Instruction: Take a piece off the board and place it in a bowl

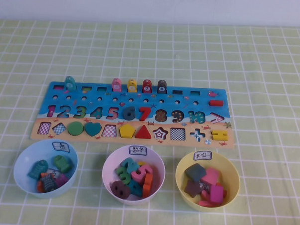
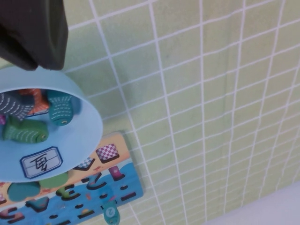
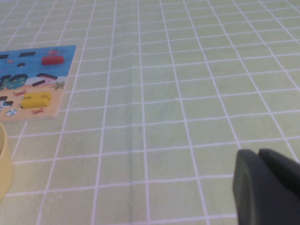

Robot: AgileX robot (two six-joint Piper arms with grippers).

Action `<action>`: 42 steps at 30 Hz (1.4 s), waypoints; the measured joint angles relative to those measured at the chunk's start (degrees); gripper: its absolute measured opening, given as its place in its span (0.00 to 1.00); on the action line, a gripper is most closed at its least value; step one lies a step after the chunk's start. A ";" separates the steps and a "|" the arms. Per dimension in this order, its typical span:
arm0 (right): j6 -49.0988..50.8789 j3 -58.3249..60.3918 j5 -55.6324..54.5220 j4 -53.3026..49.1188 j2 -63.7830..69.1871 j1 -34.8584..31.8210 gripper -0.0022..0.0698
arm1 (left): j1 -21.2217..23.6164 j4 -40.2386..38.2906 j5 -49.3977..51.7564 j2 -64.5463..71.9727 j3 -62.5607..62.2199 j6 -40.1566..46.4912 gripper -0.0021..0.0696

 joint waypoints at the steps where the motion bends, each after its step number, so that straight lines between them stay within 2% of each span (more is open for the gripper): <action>1: 0.00 0.00 0.00 0.00 0.00 0.00 0.01 | 0.00 0.75 0.00 0.00 0.00 0.00 0.02; 7: 0.00 0.00 0.00 0.00 0.00 0.00 0.01 | 0.00 2.50 -2.74 0.00 0.00 0.00 0.02; 13: 0.00 0.00 0.00 0.00 0.00 0.00 0.01 | 0.00 -10.88 -15.99 0.00 0.00 -7.98 0.02; 16: 0.00 0.00 0.00 0.00 0.00 0.00 0.01 | 0.00 -14.74 -23.80 0.00 0.00 -11.48 0.02; 22: 0.00 0.00 0.00 0.00 0.00 0.00 0.01 | 0.00 -16.47 -37.40 0.00 0.00 -13.51 0.02; 27: 0.00 0.00 0.00 0.00 0.00 0.00 0.01 | 0.00 -16.73 -45.42 0.00 0.00 -22.99 0.02; 32: 0.00 0.00 0.00 0.00 0.00 0.00 0.01 | 0.00 -18.25 -51.93 0.00 0.00 -26.43 0.02; 37: 0.00 0.00 0.00 0.00 0.00 0.00 0.01 | 0.00 -19.35 -53.32 0.00 0.00 -33.08 0.02; 42: 0.00 0.00 0.00 0.00 0.00 0.00 0.01 | 0.00 -19.58 -44.65 0.00 0.00 -38.11 0.02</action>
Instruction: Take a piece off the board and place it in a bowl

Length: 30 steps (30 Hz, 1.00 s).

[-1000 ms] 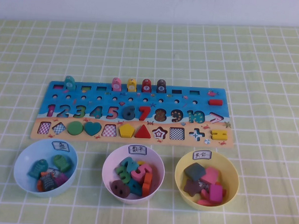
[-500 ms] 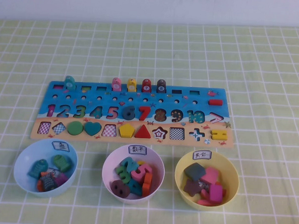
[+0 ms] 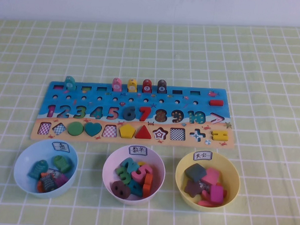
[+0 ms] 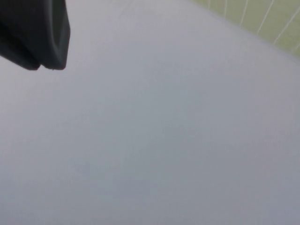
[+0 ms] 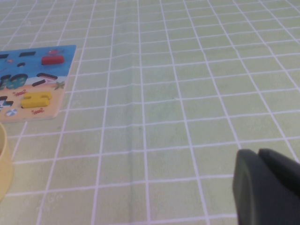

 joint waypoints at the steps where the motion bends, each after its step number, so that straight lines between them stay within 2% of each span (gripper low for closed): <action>1: 0.00 0.00 0.00 0.00 0.00 0.00 0.01 | 0.00 0.00 3.19 0.00 -0.47 -0.11 0.02; 4: 0.00 0.00 0.00 0.00 0.00 0.00 0.01 | 0.00 0.14 15.41 0.13 -4.25 1.21 0.02; 6: 0.00 0.00 0.00 0.00 0.00 0.00 0.01 | 0.00 1.87 27.72 2.94 -11.85 4.75 0.02; 12: 0.00 0.00 0.00 0.00 0.00 0.00 0.01 | 0.00 7.84 56.47 19.37 -32.90 13.84 0.02; 16: 0.00 0.00 0.00 0.00 0.00 0.00 0.01 | 0.00 8.83 70.70 31.52 -46.29 23.66 0.02; 23: 0.00 0.00 0.00 0.00 0.00 0.00 0.01 | 0.00 8.96 79.10 48.36 -62.22 37.86 0.02; 30: 0.00 0.00 0.00 0.00 0.00 0.00 0.01 | -0.46 9.41 88.36 67.99 -78.05 40.77 0.02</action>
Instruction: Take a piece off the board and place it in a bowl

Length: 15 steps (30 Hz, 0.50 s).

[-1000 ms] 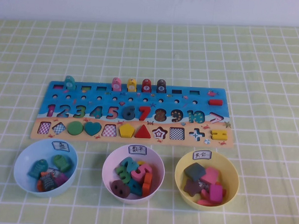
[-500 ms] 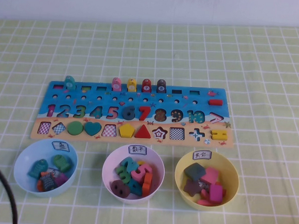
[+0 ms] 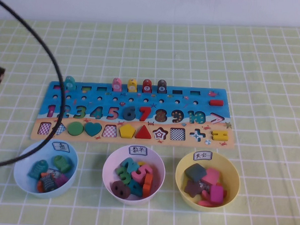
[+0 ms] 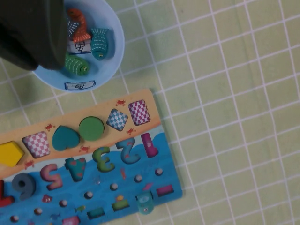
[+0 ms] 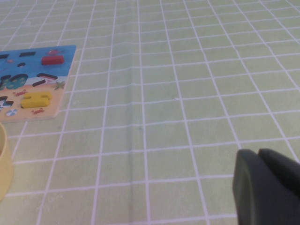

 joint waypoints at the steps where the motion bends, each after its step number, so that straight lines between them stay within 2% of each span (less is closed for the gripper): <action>1: 0.00 0.00 0.00 0.00 0.00 0.00 0.01 | -0.52 0.53 1.17 2.46 -2.06 0.09 0.02; 10: 0.00 0.00 0.00 0.00 0.00 0.00 0.01 | -8.36 4.59 5.99 24.21 -23.07 -0.13 0.02; 15: 0.00 0.00 0.00 0.00 0.00 0.00 0.01 | -9.62 5.14 6.26 32.20 -30.37 -2.76 0.02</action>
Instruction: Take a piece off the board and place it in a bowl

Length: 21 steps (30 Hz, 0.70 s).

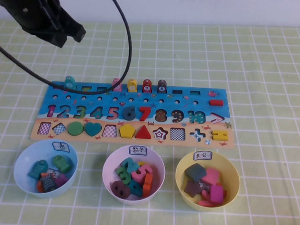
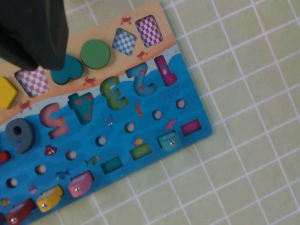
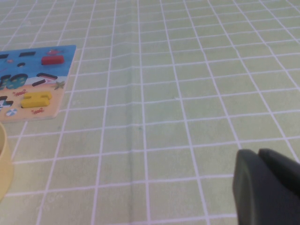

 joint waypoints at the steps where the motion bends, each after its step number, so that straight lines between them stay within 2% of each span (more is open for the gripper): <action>1: 0.00 0.00 0.00 0.00 0.00 0.00 0.01 | 0.00 0.27 0.10 1.02 -0.74 -0.48 0.02; 6: 0.00 0.00 0.00 0.00 0.00 0.00 0.01 | 0.00 1.30 0.21 5.72 -3.01 -2.46 0.03; 8: 0.00 0.00 0.00 0.00 0.00 0.00 0.01 | 0.00 1.85 0.10 7.42 -3.19 -2.55 0.06; 11: 0.00 0.00 0.00 0.00 0.00 0.00 0.01 | 0.00 1.96 0.10 9.88 -3.27 -3.11 0.19; 16: 0.00 0.00 0.00 0.00 0.00 0.00 0.01 | 0.53 3.12 0.10 13.66 -3.27 -7.83 0.59; 18: 0.00 0.00 0.00 0.00 0.00 0.00 0.01 | 1.81 3.16 0.10 14.96 -3.41 -9.67 0.67; 21: 0.00 0.00 0.00 0.00 0.00 0.00 0.01 | 4.69 -0.51 -0.02 16.67 -3.41 -10.62 0.71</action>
